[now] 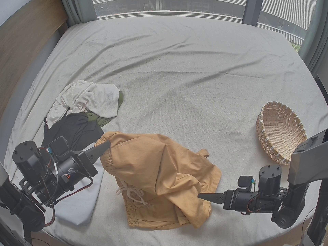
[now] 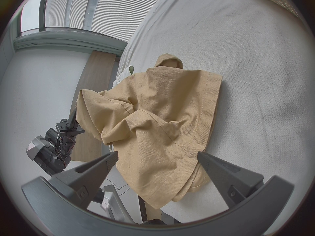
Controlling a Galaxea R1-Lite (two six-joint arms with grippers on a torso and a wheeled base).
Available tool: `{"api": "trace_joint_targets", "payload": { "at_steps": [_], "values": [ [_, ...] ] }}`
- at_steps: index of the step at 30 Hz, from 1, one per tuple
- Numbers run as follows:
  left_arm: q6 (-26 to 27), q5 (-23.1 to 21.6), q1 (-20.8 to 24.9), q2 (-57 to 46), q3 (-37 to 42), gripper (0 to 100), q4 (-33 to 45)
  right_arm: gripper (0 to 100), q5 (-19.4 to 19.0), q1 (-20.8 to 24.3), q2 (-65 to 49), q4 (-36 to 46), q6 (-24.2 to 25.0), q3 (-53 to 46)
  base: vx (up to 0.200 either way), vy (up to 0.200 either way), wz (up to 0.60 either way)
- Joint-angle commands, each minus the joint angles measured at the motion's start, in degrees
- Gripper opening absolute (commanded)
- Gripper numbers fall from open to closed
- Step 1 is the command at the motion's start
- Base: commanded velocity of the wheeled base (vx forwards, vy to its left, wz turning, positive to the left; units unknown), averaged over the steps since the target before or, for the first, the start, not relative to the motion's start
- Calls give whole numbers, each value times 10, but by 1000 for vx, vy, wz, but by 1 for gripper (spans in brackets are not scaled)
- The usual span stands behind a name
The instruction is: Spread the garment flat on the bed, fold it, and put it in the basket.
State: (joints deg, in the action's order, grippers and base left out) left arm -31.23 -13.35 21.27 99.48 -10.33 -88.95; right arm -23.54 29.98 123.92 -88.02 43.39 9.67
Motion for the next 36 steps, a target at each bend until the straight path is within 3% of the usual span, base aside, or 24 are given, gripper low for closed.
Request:
{"api": "trace_joint_targets", "payload": {
  "at_steps": [1,36],
  "values": [
    [-1,0,-1,0,0,0,-1,100,0,0,1,-1,0,1,0,0,0],
    [-1,0,-1,1,0,0,-1,100,2,3,-10,-1,-2,-2,0,0,0]
  ]
}}
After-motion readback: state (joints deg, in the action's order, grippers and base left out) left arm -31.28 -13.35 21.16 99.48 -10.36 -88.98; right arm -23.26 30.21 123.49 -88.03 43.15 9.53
